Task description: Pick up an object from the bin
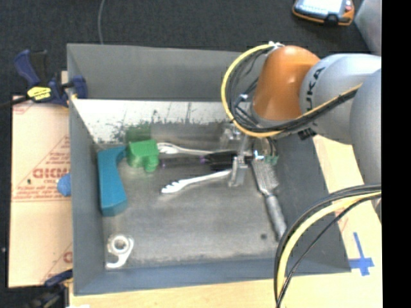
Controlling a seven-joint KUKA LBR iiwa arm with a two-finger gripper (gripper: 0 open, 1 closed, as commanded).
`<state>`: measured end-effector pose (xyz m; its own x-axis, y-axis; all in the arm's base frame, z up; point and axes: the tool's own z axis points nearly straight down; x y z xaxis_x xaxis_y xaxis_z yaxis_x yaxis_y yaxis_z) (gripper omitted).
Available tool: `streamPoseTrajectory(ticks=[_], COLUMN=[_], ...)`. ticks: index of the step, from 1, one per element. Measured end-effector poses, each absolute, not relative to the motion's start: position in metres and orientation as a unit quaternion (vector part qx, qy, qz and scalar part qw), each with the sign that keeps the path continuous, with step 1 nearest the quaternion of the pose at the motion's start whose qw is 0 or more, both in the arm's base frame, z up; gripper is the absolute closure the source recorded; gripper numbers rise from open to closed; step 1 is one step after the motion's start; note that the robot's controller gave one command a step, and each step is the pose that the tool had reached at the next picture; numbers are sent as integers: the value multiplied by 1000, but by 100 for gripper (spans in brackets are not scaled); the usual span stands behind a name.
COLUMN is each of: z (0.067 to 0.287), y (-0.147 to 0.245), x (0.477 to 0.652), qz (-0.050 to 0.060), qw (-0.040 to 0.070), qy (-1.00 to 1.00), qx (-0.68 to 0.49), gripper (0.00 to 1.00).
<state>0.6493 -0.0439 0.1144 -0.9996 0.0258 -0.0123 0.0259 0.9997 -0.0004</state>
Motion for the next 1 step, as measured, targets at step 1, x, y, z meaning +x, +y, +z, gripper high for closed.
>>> streamPoseTrajectory(ticks=[1], z=[70], y=[-49], x=[655], qz=[-4], qw=[9], qy=[998], qx=[-61], gripper=[0])
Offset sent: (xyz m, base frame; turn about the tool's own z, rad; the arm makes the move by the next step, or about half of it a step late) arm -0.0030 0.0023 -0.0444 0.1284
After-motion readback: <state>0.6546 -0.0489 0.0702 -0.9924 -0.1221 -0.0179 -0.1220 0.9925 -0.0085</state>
